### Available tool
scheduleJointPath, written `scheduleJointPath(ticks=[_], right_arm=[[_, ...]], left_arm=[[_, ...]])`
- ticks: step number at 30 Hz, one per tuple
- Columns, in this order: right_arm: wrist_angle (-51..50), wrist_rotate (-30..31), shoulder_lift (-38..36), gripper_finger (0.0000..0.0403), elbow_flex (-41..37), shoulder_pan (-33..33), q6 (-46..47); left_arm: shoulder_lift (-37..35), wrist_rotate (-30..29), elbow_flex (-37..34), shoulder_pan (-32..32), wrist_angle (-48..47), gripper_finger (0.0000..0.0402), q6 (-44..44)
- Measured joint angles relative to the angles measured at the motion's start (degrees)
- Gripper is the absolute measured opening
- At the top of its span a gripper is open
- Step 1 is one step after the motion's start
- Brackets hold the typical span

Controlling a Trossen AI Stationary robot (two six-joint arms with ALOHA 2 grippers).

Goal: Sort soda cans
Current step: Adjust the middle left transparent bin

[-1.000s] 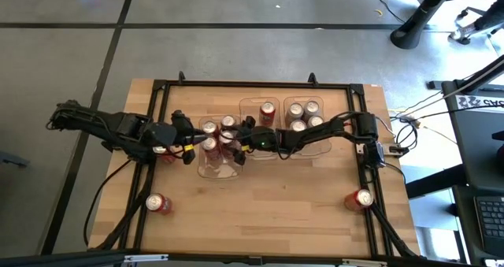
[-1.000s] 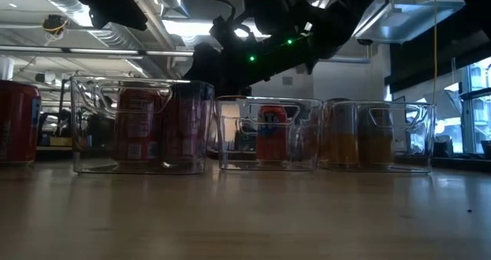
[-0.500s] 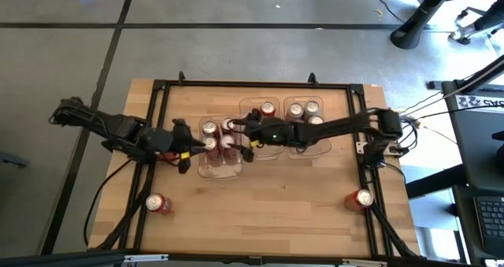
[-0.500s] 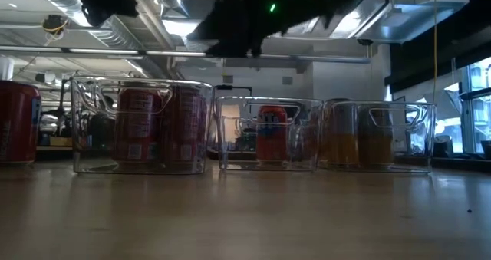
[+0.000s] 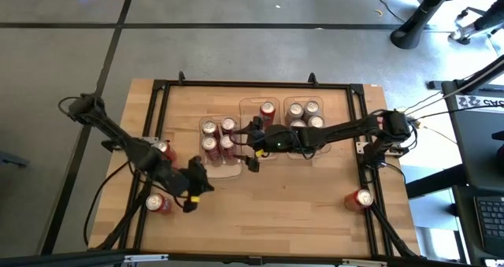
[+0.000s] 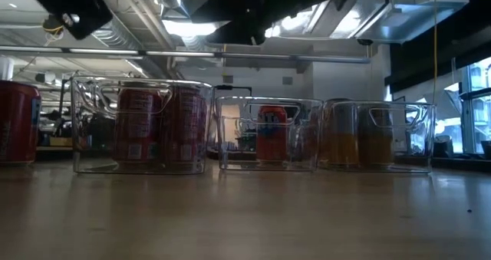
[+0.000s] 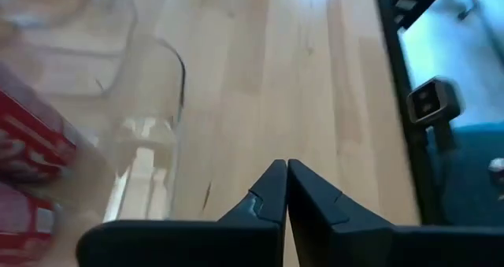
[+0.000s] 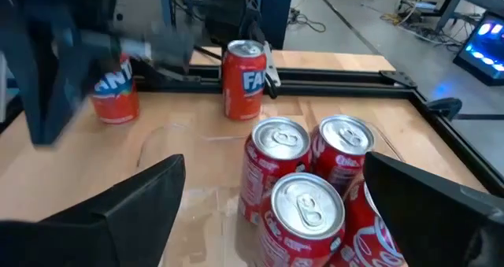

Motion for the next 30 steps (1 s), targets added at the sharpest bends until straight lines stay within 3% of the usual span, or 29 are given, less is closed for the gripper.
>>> scheduleJointPath(ticks=[15,23,30], right_arm=[[-0.7,-2.0,0.0,0.0388,0.0,0.6,1.3],[-0.7,-4.1,0.0,0.0388,0.0,0.6,1.1],[-0.8,-4.1,0.0,0.0388,0.0,0.6,0.7]], left_arm=[[12.6,-0.2,0.0,1.3,1.7,0.0001,-2.4],[13.2,-2.6,0.2,4.2,-7.6,0.0002,-8.5],[13.2,-5.1,0.1,6.3,-9.3,0.0002,-6.4]])
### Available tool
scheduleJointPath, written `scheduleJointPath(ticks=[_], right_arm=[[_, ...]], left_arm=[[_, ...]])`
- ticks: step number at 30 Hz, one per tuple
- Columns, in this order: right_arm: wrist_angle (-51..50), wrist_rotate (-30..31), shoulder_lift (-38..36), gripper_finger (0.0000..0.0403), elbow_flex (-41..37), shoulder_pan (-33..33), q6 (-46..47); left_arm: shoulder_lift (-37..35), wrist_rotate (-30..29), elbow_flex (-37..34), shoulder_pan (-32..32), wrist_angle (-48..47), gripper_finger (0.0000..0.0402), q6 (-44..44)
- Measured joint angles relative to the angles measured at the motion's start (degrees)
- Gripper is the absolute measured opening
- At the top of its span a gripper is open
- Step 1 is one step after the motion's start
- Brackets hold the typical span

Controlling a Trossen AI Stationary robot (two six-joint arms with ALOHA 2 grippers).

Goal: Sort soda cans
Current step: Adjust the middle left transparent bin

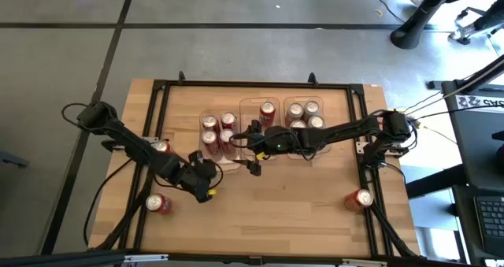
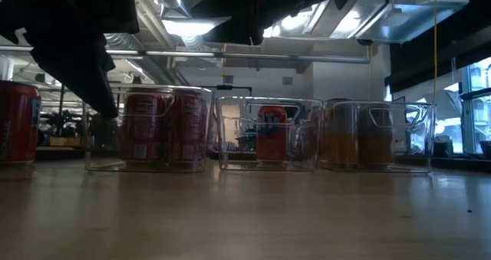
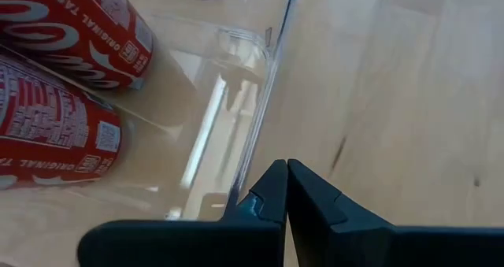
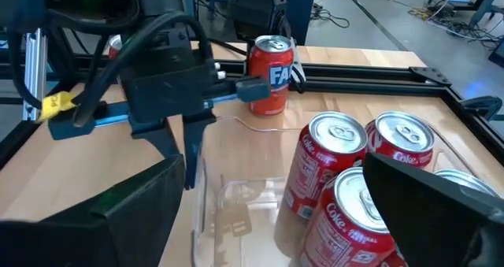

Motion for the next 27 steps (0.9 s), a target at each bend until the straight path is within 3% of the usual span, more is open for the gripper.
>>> scheduleJointPath(ticks=[10,27], right_arm=[[-1.6,0.6,0.0,0.0388,0.0,0.0,0.0],[-2.8,0.6,0.0,0.0388,0.0,0.0,0.0]], left_arm=[[0.0,-1.2,0.0,3.2,-4.8,0.0001,0.4],[0.0,-2.9,-0.7,7.0,-4.9,0.0001,3.3]])
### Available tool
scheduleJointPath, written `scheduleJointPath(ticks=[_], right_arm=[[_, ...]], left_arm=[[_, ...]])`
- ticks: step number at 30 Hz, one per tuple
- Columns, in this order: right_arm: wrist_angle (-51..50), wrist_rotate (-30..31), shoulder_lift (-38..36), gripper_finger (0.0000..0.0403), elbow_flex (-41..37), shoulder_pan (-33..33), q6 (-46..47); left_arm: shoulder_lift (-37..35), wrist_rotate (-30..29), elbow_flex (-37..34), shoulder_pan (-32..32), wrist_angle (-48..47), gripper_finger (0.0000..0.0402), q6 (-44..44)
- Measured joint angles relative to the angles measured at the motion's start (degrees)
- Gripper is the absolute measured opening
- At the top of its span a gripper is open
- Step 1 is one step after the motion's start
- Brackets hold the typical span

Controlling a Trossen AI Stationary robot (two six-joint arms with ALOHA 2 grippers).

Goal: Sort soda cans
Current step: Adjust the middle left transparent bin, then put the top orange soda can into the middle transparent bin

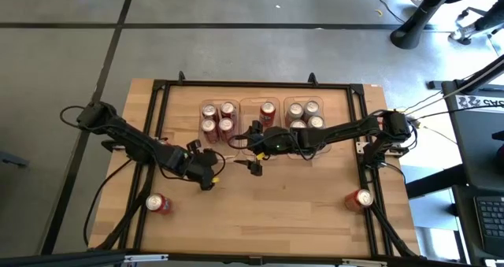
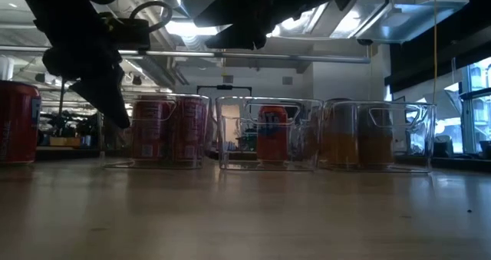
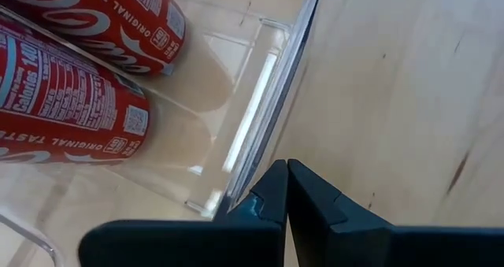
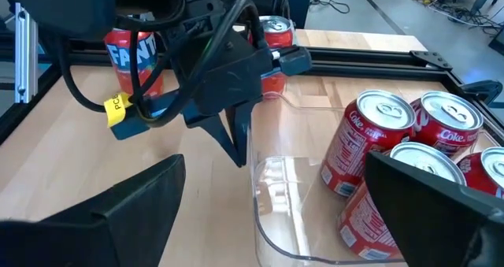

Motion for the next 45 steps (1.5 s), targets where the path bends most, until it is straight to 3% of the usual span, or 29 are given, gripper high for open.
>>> scheduleJointPath(ticks=[7,14,19,25,29,36,40,45], right_arm=[[0.0,0.5,0.0,0.0388,0.0,0.0,-0.2],[0.0,2.1,0.0,0.0388,0.0,0.0,-1.9],[0.0,2.1,0.0,0.0388,0.0,-0.5,-3.0],[-1.6,2.1,0.0,0.0388,0.0,-1.9,-3.2],[-3.1,2.5,0.0,0.0388,0.0,-2.8,-3.0],[-3.0,5.6,0.0,0.0388,0.0,-2.8,-2.8],[-3.0,5.6,0.0,0.0388,0.0,-2.8,-2.8],[-2.9,5.6,0.0,0.0388,0.0,-2.8,-2.8]], left_arm=[[-3.1,4.8,3.4,0.0,-2.8,0.0016,3.9],[-12.7,4.6,8.7,1.2,-12.2,0.0044,6.4],[-21.5,4.6,9.0,3.7,-15.1,0.0097,8.2],[-28.5,4.6,9.0,9.2,-20.1,0.0189,12.8],[-29.2,7.5,9.0,16.4,-29.4,0.0244,15.1],[-26.7,25.2,9.0,26.5,-39.4,0.0281,20.6],[-26.5,27.0,9.0,28.9,-44.3,0.0279,22.2],[-26.5,26.5,9.0,30.1,-41.0,0.0277,21.9]])
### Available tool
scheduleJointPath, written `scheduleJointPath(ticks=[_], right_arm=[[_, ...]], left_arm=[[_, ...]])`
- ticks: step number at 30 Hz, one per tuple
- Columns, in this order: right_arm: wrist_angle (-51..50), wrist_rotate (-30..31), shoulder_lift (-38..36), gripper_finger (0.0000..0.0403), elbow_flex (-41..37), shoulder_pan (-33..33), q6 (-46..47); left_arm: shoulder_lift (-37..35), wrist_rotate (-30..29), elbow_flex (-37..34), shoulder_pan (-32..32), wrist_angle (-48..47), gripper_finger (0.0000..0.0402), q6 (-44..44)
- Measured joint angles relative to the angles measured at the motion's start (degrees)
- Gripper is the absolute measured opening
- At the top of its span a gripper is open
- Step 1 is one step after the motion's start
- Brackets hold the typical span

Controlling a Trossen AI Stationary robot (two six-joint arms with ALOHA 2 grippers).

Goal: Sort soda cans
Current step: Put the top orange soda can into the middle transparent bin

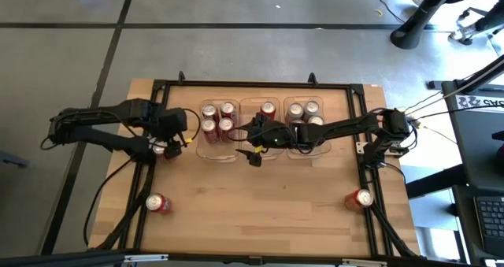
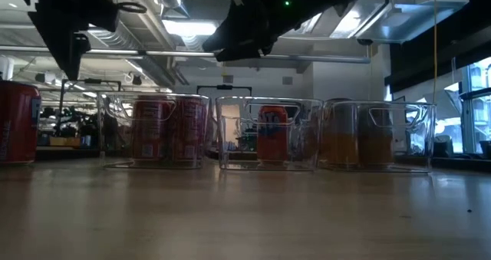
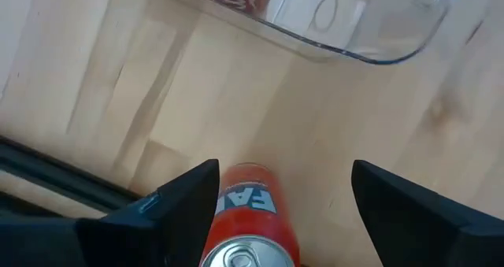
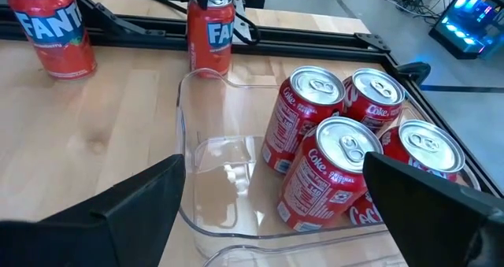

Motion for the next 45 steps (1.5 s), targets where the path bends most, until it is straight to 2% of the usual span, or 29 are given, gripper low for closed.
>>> scheduleJointPath(ticks=[6,12,17,20,29,39,45], right_arm=[[-0.1,0.0,0.0,0.0388,0.0,0.1,0.0],[-0.1,0.0,0.0,0.0388,0.0,0.1,0.0],[-0.2,0.0,0.0,0.0388,0.0,0.1,-0.2],[-0.2,0.0,0.0,0.0388,0.0,0.1,-0.2],[-0.1,0.0,0.0,0.0388,0.0,0.1,-0.2],[0.0,0.0,0.0,0.0388,0.0,0.1,-0.2],[0.0,0.0,0.0,0.0388,0.0,0.1,-0.2]], left_arm=[[0.5,-0.3,0.0,0.3,1.8,0.0295,-0.9],[1.0,-0.3,0.0,0.3,0.0,0.0354,-0.7],[1.2,-0.1,0.0,0.1,-7.1,0.0396,-1.2],[1.2,-0.1,0.0,0.2,-7.8,0.0394,-3.9],[1.2,-1.3,-0.2,-0.1,-13.0,0.039,-4.3],[1.0,-0.8,-7.2,-0.2,-11.8,0.039,-2.6],[1.0,0.2,-8.5,-0.1,-11.5,0.039,-1.5]])
